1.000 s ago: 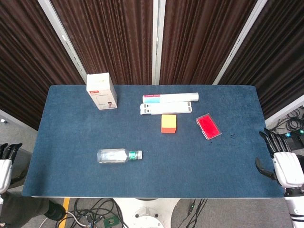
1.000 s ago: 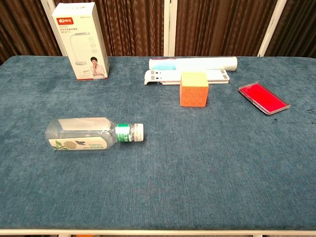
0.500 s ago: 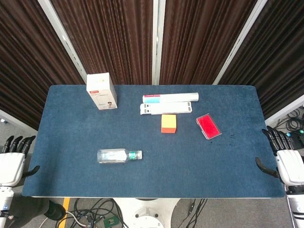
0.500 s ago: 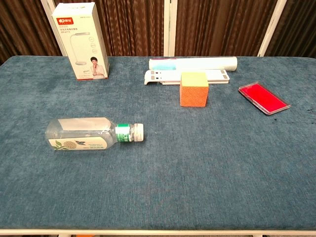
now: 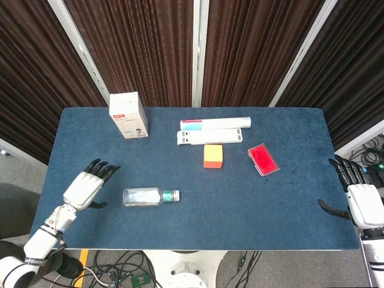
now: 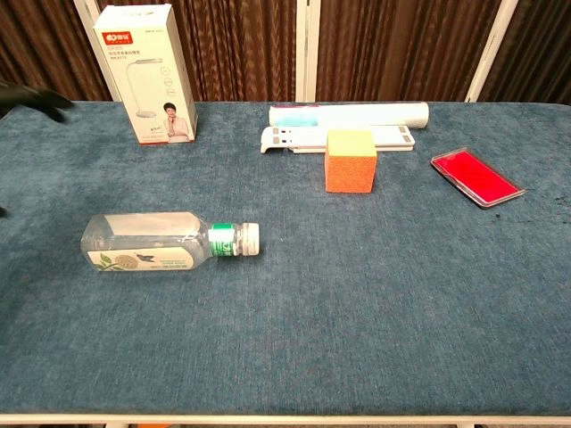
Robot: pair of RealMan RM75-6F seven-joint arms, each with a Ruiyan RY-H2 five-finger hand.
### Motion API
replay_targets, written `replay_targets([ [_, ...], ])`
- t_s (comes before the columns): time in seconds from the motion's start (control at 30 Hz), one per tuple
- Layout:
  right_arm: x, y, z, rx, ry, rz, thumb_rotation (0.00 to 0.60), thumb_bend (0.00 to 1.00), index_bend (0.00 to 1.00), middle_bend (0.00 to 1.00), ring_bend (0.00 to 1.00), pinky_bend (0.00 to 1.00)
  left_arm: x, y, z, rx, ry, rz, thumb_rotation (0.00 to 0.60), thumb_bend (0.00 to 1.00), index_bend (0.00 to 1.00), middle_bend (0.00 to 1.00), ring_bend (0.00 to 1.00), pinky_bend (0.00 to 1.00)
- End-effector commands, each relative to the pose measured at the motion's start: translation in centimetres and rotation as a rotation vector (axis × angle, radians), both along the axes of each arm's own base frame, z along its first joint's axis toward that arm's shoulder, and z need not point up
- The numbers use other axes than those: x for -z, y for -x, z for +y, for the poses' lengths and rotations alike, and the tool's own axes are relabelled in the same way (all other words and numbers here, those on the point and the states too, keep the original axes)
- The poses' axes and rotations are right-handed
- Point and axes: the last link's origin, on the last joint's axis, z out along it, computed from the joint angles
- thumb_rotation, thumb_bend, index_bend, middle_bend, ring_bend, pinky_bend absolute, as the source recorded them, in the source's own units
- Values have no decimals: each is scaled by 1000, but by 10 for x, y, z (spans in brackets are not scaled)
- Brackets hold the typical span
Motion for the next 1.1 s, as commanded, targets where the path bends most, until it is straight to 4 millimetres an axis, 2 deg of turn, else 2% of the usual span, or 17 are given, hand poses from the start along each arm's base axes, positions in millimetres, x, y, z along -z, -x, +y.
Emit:
replay_targets([
  [0.03, 0, 0, -1, -1, 0, -1, 600, 127, 0, 0, 0, 0, 34, -20, 9, 33, 109, 13, 600, 75, 75, 122, 66, 74],
  [0.2, 0, 1, -1, 2, -5, -5, 600, 127, 0, 0, 0, 0, 66, -31, 1, 33, 189, 15, 600, 76, 76, 122, 66, 80],
  [0.33, 2, 1, -2, 1, -16, -7, 600, 127, 0, 0, 0, 0, 87, -35, 7, 8, 184, -7, 600, 78, 93, 129, 70, 90],
  [0.63, 3, -2, -1, 1, -35, -2, 600, 127, 0, 0, 0, 0, 111, -37, 19, -44, 154, -27, 600, 149, 195, 204, 153, 147],
  [0.7, 3, -2, -3, 3, -39, -2, 600, 129, 0, 0, 0, 0, 114, -37, 21, -42, 136, -46, 600, 190, 252, 249, 196, 162],
  [0.8, 4, -3, -6, 4, -51, -3, 600, 140, 0, 0, 0, 0, 117, -36, 20, -42, 128, -93, 600, 283, 366, 380, 323, 296],
  [0.87, 5, -7, -8, -5, -76, -3, 600, 245, 0, 2, 0, 0, 117, -36, 20, -34, 126, -122, 600, 330, 416, 427, 367, 335],
  [0.93, 7, -11, -12, -7, -139, 6, 600, 471, 0, 16, 0, 0, 116, -37, 20, -13, 123, -161, 600, 380, 454, 449, 388, 342],
  [0.97, 8, -13, -14, -8, -170, 7, 600, 534, 0, 22, 0, 0, 115, -39, 20, -1, 121, -182, 600, 404, 467, 455, 391, 341],
  [1.03, 10, -24, -20, -28, -232, -1, 600, 588, 0, 25, 0, 0, 112, -43, 20, 18, 118, -253, 600, 428, 479, 467, 400, 337],
  [1.1, 12, -39, -27, -73, -281, -22, 600, 569, 0, 26, 0, 0, 110, -49, 19, 26, 134, -358, 600, 429, 480, 475, 408, 336],
])
